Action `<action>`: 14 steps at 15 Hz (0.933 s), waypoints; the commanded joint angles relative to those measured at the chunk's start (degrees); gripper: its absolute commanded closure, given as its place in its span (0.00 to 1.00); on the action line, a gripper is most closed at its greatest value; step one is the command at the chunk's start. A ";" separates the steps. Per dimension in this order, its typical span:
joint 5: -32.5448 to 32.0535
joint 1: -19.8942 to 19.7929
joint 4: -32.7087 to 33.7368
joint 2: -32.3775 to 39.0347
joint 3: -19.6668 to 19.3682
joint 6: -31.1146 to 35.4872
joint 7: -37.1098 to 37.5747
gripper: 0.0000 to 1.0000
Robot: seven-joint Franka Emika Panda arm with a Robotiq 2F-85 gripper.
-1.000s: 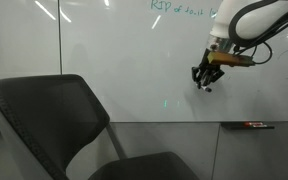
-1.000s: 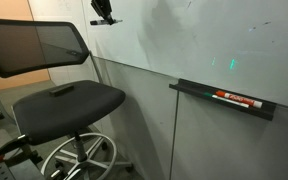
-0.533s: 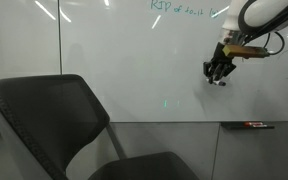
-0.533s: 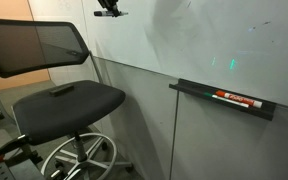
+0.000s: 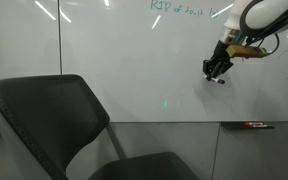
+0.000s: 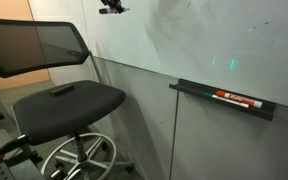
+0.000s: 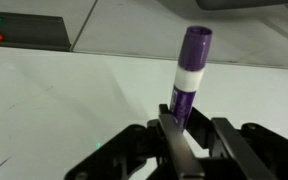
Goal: Use the marker on the chair to draw on the white board
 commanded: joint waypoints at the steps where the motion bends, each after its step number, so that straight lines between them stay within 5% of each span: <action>1: 0.57 -0.94 -0.65 0.01 0.19 4.99 -2.53 0.92; 14: -1.23 -2.75 3.86 2.26 1.33 11.71 -1.41 0.92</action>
